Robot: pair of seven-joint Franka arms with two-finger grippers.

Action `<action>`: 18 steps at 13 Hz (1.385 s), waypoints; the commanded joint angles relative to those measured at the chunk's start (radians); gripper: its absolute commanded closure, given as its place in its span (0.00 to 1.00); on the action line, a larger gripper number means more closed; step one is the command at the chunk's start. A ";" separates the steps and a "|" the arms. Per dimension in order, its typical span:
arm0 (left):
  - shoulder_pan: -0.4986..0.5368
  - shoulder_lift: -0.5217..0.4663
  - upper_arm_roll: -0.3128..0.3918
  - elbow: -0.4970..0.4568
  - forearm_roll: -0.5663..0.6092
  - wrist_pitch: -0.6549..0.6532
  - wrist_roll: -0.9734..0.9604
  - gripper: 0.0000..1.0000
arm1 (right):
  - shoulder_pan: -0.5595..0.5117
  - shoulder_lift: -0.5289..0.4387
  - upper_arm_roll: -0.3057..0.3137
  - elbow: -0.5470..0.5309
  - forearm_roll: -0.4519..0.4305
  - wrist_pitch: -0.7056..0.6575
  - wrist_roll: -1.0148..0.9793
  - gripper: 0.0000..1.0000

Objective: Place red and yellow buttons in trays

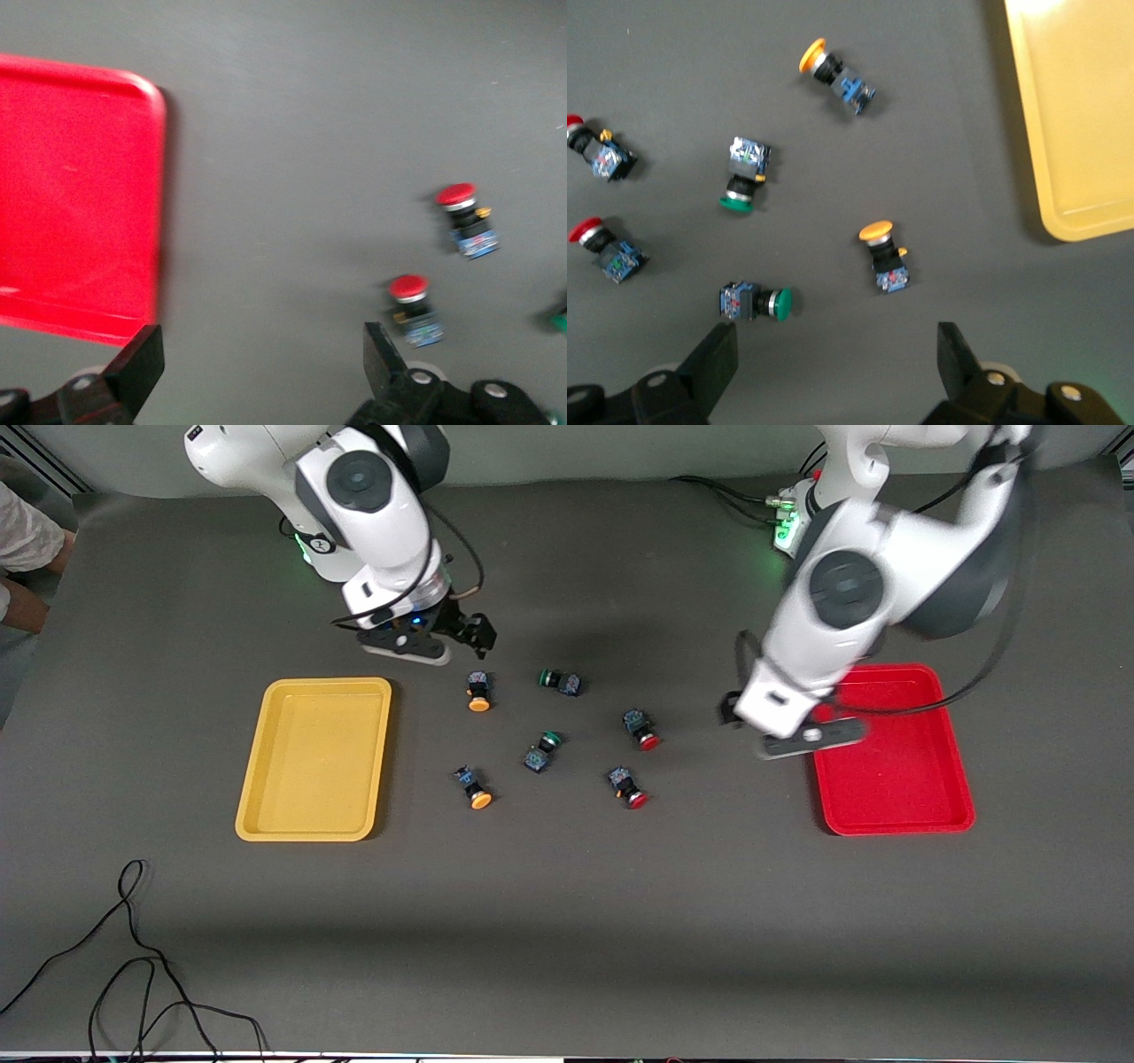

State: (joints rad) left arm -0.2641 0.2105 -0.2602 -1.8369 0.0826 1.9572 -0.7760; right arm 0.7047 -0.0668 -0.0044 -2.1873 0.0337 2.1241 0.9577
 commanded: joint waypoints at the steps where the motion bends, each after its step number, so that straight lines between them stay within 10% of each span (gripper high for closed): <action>1: -0.035 0.133 -0.050 0.008 0.014 0.124 -0.193 0.00 | -0.002 -0.013 -0.014 -0.061 -0.035 0.065 -0.002 0.00; 14: -0.178 0.328 -0.045 -0.188 0.034 0.543 -0.396 0.13 | 0.013 0.372 -0.016 -0.249 -0.250 0.692 -0.053 0.00; 15: -0.178 0.331 -0.045 -0.190 0.040 0.549 -0.396 0.29 | 0.013 0.390 -0.016 -0.250 -0.252 0.709 -0.053 0.00; 16: -0.178 0.332 -0.045 -0.190 0.048 0.551 -0.396 0.75 | 0.013 0.400 -0.016 -0.250 -0.252 0.711 -0.053 0.00; 17: -0.176 0.333 -0.044 -0.190 0.048 0.551 -0.407 1.00 | 0.013 0.401 -0.016 -0.249 -0.252 0.711 -0.051 0.00; 18: -0.173 0.331 -0.043 -0.188 0.049 0.546 -0.419 1.00 | 0.013 0.404 -0.016 -0.249 -0.250 0.708 -0.050 0.04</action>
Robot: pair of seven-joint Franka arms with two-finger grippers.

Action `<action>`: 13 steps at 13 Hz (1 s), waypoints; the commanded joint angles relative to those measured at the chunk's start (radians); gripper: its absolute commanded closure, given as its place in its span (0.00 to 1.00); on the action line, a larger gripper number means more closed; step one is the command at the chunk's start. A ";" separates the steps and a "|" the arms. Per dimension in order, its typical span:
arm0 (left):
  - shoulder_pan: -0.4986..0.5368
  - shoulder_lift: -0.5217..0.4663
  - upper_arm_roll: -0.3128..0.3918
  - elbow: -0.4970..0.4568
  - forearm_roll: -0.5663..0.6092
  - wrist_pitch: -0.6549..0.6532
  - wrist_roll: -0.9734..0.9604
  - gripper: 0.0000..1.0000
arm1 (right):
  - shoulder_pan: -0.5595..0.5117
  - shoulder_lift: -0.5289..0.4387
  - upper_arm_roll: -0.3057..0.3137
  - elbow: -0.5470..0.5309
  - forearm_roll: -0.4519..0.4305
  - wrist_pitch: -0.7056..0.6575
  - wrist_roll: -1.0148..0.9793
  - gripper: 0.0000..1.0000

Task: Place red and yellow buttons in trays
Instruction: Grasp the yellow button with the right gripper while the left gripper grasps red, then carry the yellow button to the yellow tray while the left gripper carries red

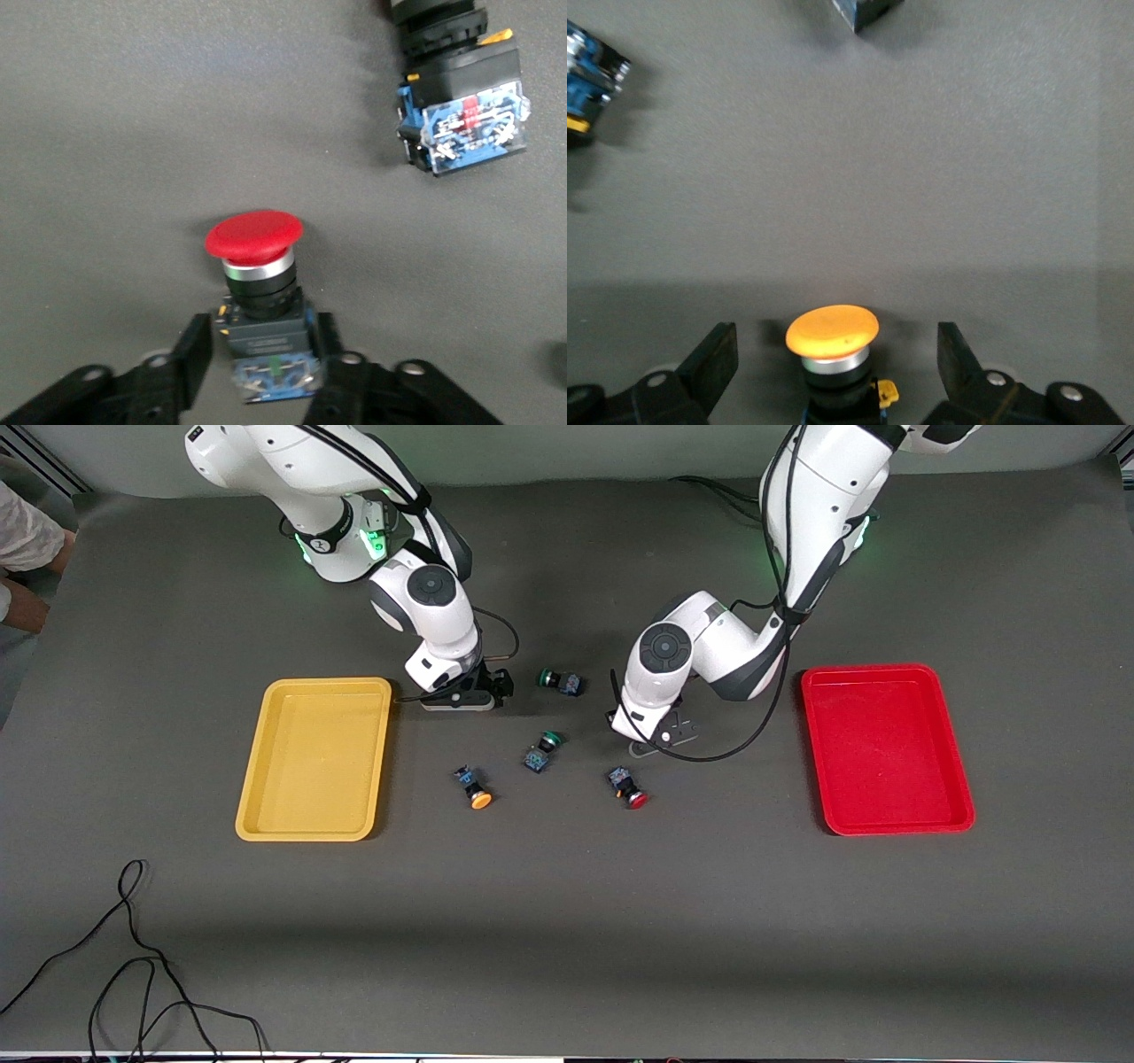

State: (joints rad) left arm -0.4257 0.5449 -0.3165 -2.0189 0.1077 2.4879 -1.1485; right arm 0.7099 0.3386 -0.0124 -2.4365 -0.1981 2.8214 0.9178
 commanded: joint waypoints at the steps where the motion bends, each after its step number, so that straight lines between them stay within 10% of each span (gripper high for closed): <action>1: -0.011 -0.006 0.014 0.002 0.024 0.003 -0.050 1.00 | 0.008 -0.001 -0.008 0.002 -0.018 0.004 -0.008 0.29; 3: -0.001 -0.051 0.019 0.002 0.024 -0.052 -0.050 1.00 | 0.006 -0.007 -0.009 0.004 -0.018 0.000 -0.008 0.70; 7: 0.106 -0.290 0.017 -0.007 0.033 -0.358 0.152 1.00 | 0.005 -0.022 -0.011 0.022 -0.018 -0.046 -0.014 0.76; 11: 0.319 -0.549 0.017 -0.104 0.023 -0.541 0.583 1.00 | 0.002 -0.124 -0.008 0.205 0.009 -0.446 -0.040 0.76; 13: 0.462 -0.627 0.017 -0.173 0.007 -0.549 0.804 1.00 | 0.000 -0.148 -0.017 0.343 0.188 -0.635 -0.179 0.76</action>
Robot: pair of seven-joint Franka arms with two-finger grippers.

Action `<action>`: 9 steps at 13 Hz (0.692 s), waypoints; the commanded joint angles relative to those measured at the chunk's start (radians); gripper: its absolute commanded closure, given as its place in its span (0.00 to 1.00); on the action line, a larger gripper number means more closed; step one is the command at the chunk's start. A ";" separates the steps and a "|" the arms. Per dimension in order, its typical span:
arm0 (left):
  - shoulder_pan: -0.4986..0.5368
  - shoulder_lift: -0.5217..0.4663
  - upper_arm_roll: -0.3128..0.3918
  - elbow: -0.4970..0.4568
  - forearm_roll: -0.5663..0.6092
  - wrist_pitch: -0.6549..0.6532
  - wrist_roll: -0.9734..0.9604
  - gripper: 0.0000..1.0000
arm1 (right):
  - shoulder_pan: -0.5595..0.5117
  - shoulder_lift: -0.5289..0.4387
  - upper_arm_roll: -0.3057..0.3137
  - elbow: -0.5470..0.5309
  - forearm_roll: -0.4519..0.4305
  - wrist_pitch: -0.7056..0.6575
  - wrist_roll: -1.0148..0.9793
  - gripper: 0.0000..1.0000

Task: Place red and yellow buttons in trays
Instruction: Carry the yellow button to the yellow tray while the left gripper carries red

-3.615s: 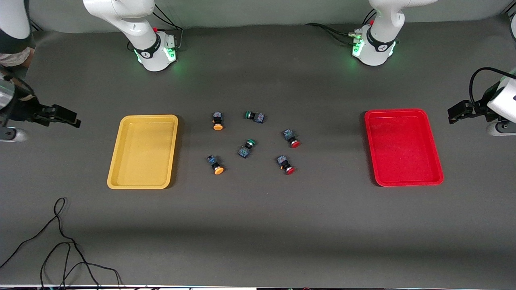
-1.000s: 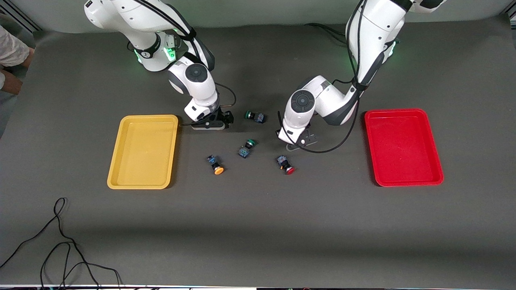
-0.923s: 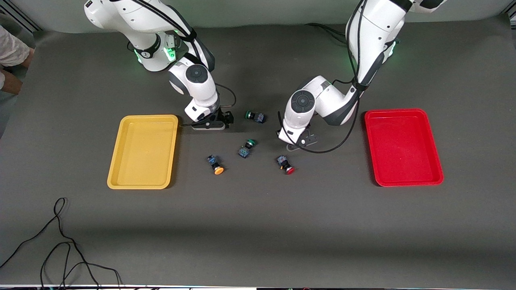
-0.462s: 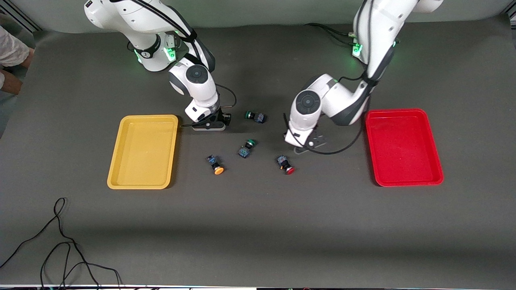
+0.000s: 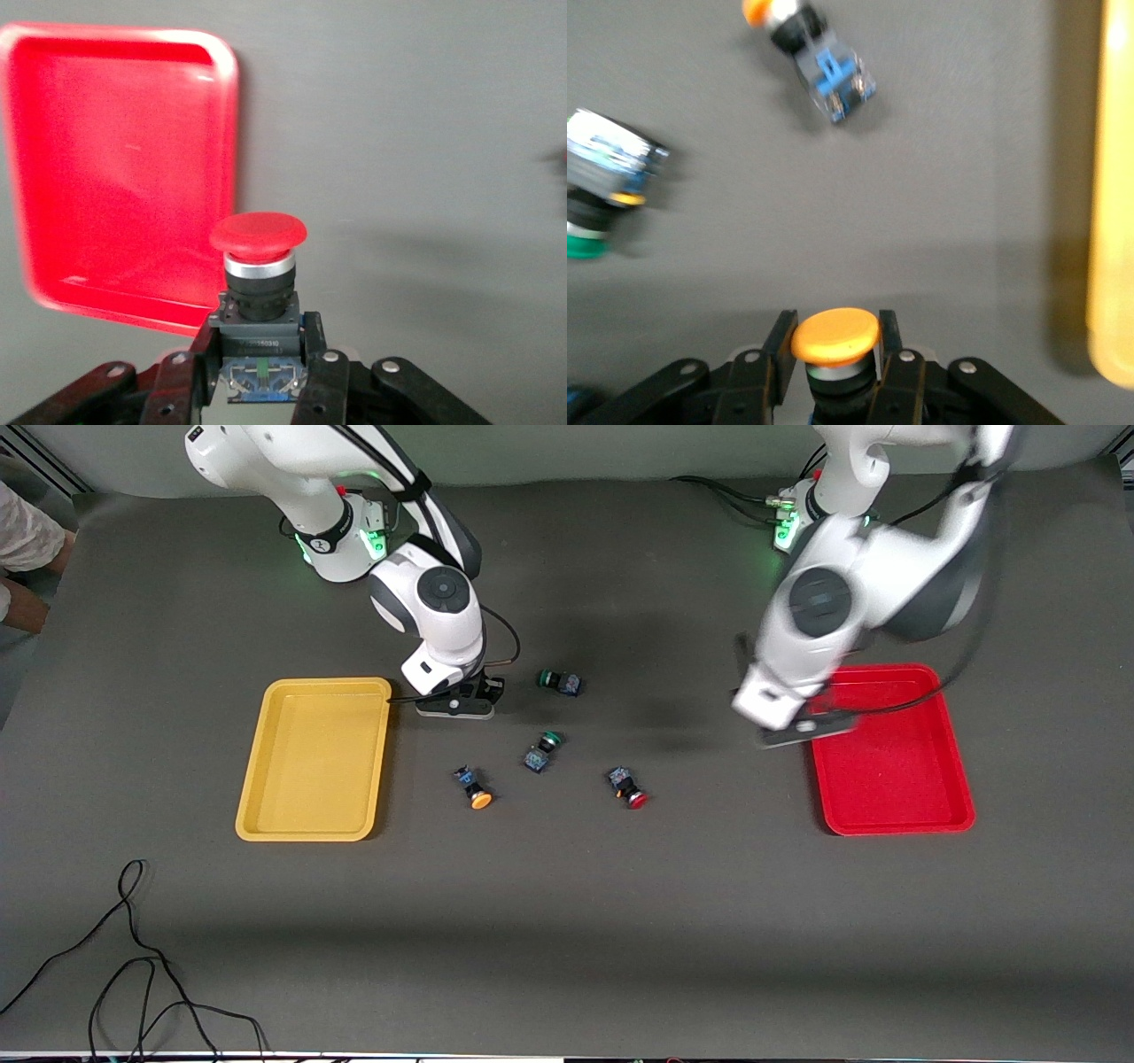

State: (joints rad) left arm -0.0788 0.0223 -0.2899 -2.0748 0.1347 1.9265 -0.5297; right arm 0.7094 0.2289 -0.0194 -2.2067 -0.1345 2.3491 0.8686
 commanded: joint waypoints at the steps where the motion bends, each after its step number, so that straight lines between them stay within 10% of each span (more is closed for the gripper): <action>1: 0.170 -0.123 -0.009 -0.149 -0.027 0.026 0.259 1.00 | -0.004 -0.048 -0.042 0.174 0.186 -0.244 -0.216 0.76; 9: 0.281 -0.010 0.008 -0.367 -0.027 0.375 0.370 1.00 | -0.004 -0.062 -0.589 0.334 0.202 -0.392 -0.906 0.76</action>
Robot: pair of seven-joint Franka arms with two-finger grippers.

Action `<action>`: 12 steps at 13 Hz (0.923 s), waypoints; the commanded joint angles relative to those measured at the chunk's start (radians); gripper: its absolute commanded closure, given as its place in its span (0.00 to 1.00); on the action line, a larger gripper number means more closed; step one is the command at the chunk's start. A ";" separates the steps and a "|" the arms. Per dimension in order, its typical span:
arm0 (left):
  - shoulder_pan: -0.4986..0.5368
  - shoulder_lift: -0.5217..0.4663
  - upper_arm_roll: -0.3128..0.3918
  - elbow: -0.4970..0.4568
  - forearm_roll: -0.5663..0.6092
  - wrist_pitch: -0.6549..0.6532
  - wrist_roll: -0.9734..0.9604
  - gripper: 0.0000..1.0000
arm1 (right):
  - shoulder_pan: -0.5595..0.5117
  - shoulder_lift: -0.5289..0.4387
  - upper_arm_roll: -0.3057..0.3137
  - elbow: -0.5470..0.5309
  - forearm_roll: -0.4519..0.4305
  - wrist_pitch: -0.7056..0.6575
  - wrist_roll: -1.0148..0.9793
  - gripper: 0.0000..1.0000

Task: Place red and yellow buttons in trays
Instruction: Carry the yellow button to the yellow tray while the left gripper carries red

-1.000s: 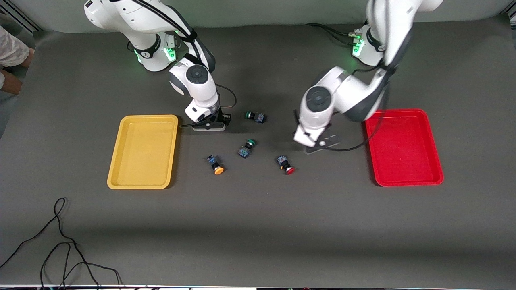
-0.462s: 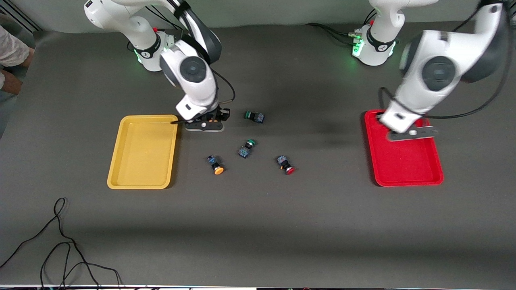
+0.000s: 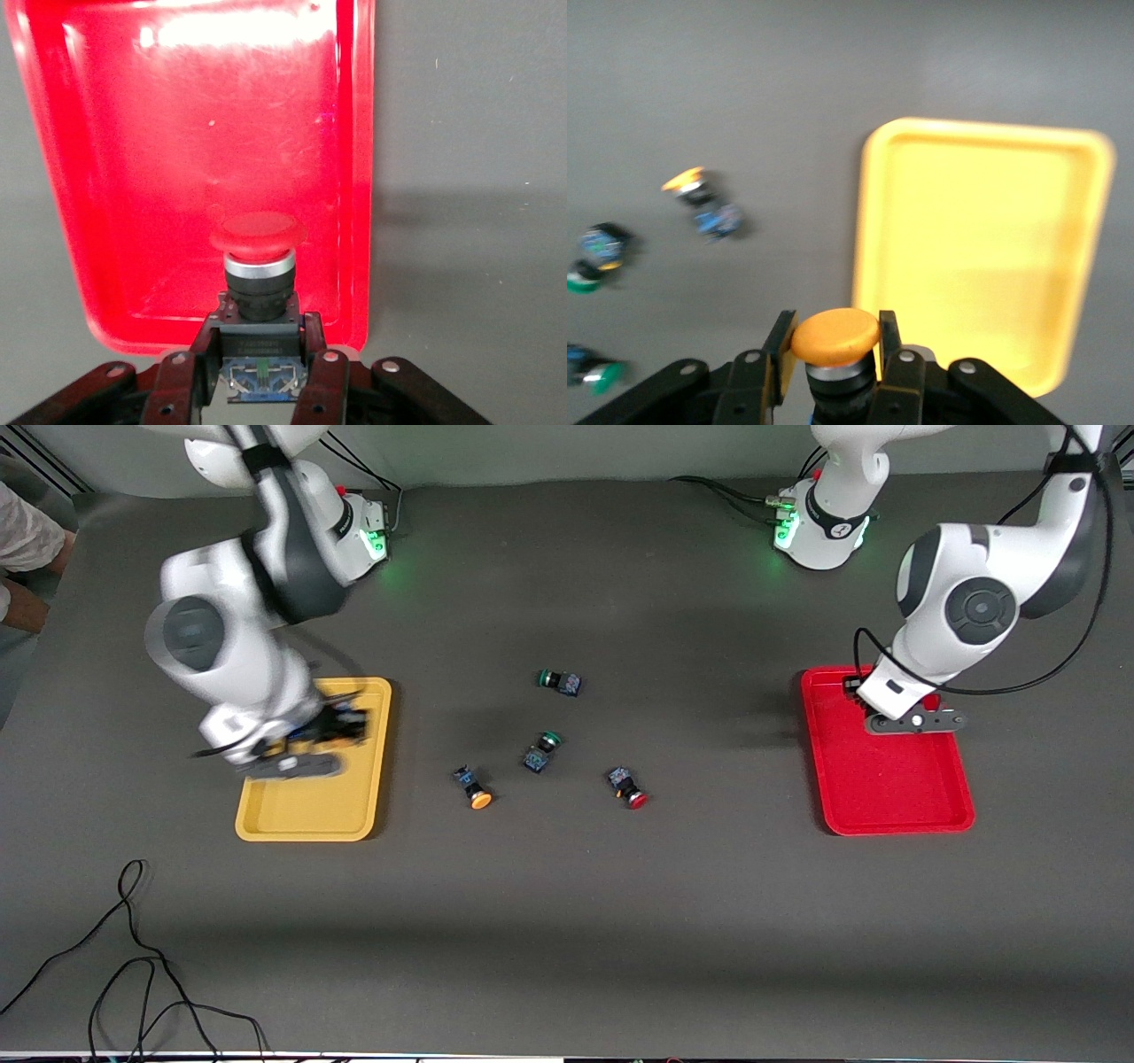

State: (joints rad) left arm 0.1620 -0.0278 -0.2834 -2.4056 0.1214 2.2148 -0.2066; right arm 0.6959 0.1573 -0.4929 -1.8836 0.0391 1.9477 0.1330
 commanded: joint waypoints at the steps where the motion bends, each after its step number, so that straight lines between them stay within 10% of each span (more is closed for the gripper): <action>1: 0.054 0.087 0.003 -0.041 -0.014 0.144 0.067 1.00 | 0.010 0.016 -0.194 -0.003 0.031 0.037 -0.272 0.76; 8: 0.070 0.258 0.004 -0.047 -0.011 0.324 0.052 1.00 | 0.001 0.163 -0.285 -0.304 0.199 0.500 -0.468 0.76; 9: 0.071 0.264 0.004 -0.047 -0.011 0.325 0.049 0.34 | 0.001 0.219 -0.283 -0.301 0.294 0.514 -0.534 0.76; 10: 0.088 0.266 0.004 -0.046 -0.011 0.322 0.047 0.01 | 0.002 0.273 -0.280 -0.298 0.385 0.531 -0.602 0.76; 12: 0.093 0.226 0.003 -0.038 -0.009 0.281 0.046 0.00 | 0.001 0.355 -0.276 -0.287 0.519 0.551 -0.699 0.76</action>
State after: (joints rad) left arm 0.2437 0.2437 -0.2754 -2.4483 0.1214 2.5306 -0.1621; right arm 0.6903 0.4248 -0.7646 -2.2071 0.4452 2.4801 -0.4746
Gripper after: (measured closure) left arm 0.286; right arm 0.586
